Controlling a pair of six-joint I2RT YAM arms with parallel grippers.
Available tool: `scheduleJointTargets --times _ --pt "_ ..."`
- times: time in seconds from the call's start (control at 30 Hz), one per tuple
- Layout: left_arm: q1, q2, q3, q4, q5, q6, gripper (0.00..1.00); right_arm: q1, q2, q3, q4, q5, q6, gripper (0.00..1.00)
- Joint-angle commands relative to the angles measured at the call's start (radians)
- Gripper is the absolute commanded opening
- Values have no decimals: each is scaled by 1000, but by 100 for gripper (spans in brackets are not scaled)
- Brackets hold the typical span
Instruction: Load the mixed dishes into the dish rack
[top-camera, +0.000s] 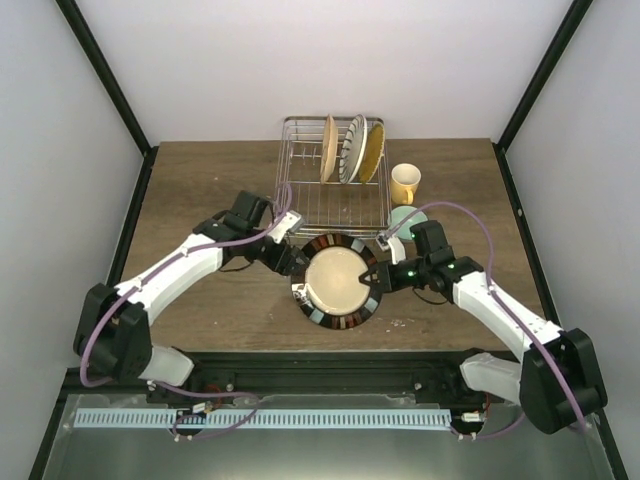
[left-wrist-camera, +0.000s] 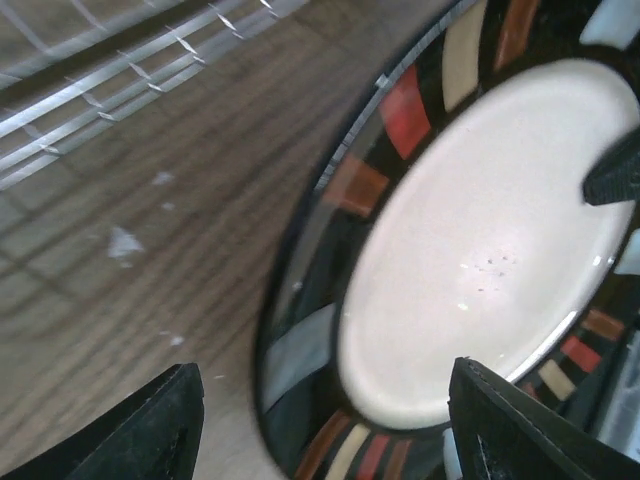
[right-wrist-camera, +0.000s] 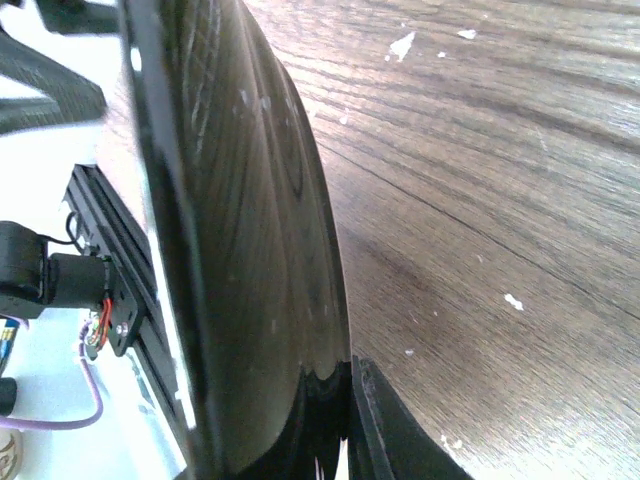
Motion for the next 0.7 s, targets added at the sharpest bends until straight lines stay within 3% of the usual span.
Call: scheduleJointTargets --times 0.0,0.2,0.3,0.67 --pt "24 -83 -9 13 -185 3 69 7 -8 115 10 -14 -12 1" --pt "32 -228 -26 99 -496 -30 74 49 27 289 -71 160 -13 1" --pt "37 -266 -18 116 -576 -23 76 110 107 431 -137 301 -34 1" --pt "38 -316 -84 136 -600 -50 77 272 426 888 -196 684 -36 1"
